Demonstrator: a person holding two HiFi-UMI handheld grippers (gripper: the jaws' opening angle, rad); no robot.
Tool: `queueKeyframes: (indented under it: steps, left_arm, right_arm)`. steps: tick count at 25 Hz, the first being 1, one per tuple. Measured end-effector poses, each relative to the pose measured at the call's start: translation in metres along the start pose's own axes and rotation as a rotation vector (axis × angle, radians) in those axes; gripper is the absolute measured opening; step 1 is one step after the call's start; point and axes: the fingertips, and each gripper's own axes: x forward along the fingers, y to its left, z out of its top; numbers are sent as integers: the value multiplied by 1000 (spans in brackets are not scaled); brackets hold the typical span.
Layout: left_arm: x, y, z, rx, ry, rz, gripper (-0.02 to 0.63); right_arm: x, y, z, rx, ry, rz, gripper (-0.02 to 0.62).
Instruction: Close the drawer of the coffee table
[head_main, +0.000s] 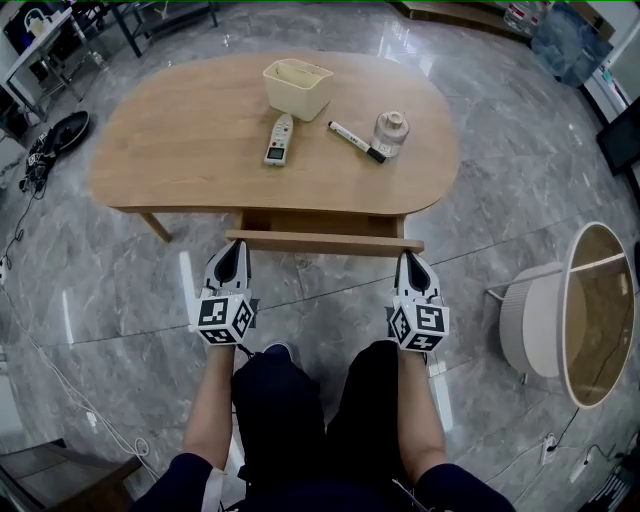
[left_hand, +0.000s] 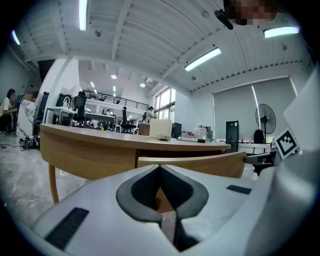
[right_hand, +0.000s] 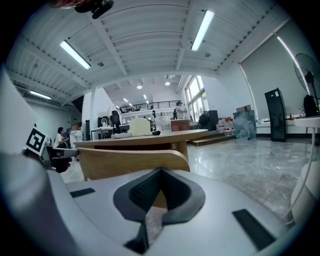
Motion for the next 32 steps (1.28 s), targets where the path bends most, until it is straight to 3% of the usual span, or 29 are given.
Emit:
queueKeyframes:
  steps: [32]
  left_arm:
    - [30, 6, 6, 14, 10, -15, 25]
  right_arm:
    - [26, -7, 8, -13, -5, -4, 26]
